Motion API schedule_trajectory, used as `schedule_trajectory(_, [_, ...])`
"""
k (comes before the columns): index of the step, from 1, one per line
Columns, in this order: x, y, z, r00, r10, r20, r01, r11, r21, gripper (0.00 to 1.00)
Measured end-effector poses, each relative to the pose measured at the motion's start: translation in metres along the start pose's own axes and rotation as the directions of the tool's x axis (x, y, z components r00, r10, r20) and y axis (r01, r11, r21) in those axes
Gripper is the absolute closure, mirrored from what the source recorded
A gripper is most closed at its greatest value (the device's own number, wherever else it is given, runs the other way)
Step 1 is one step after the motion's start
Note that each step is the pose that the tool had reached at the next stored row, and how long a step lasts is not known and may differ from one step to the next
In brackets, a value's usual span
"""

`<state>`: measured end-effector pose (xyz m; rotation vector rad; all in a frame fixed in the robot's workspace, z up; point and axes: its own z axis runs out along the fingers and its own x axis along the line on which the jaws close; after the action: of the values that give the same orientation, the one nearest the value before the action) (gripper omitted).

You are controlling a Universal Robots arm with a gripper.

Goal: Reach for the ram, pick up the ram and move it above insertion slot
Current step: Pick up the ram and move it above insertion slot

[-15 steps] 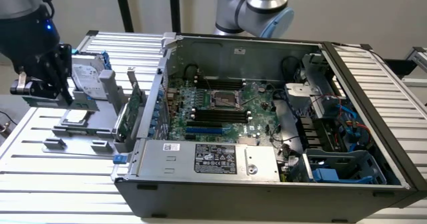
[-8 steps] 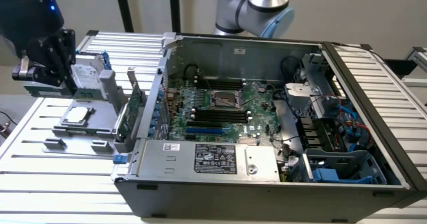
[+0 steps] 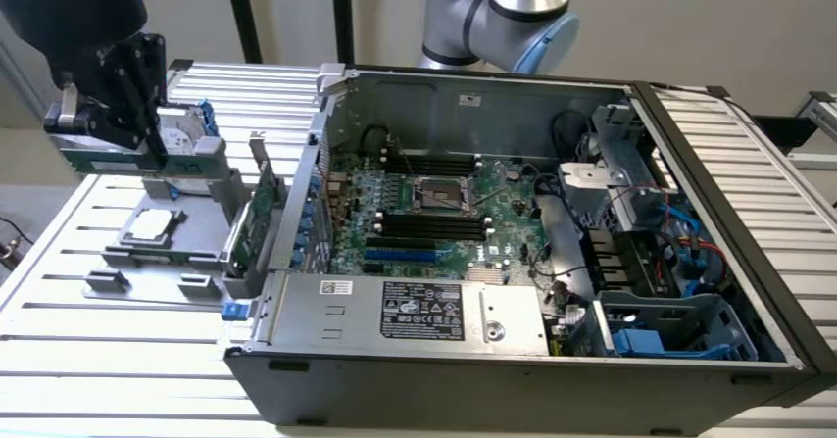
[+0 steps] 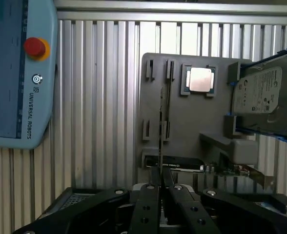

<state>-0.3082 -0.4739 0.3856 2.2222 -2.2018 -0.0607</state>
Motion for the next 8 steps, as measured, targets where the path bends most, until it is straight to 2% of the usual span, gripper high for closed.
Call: schedule_trajectory(8, [0.0, -0.0245, -0.0147, 0.9999, -0.011, 0.0063, 0.011, 0.9999, -0.0001, 0.87])
